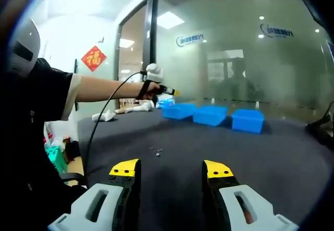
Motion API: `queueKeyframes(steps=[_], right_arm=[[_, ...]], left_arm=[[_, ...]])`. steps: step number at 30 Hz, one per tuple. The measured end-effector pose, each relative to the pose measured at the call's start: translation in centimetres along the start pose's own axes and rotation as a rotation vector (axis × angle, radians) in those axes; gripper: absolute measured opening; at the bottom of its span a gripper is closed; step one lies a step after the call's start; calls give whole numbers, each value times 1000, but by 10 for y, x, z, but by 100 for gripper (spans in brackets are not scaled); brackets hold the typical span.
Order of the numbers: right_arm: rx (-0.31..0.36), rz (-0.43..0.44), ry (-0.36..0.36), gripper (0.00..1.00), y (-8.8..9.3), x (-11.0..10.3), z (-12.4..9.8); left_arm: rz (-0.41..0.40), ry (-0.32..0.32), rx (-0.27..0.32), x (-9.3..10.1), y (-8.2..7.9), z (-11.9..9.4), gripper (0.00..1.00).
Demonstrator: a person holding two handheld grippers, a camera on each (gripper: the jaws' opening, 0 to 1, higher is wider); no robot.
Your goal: Sort the screws, nuts, and washers into the corresponding bins
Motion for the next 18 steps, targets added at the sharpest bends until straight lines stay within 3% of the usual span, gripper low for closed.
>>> queueKeyframes(steps=[2, 5, 8, 18], right_arm=[[-1, 1, -2, 43, 0, 0, 0], [-1, 4, -4, 43, 2, -1, 1], [-1, 4, -6, 43, 2, -1, 2], [-1, 9, -15, 43, 3, -3, 6]], left_arm=[[18, 3, -9, 1, 2, 0, 31], [19, 10, -16, 0, 5, -3, 32], [-2, 39, -65, 2, 16, -8, 37], [-71, 130, -2, 8, 29, -48, 39]])
Point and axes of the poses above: the point that each gripper's makers call its tool centre point, and the gripper's own axes: z roughly forward along the fingers, x roughly to its right, y roughly out of its underside, the point moved 8 cm from there along -z, roughly backward along the fingers, and after that the axes turned 9 degrees about -y, right-handed, at the moved point
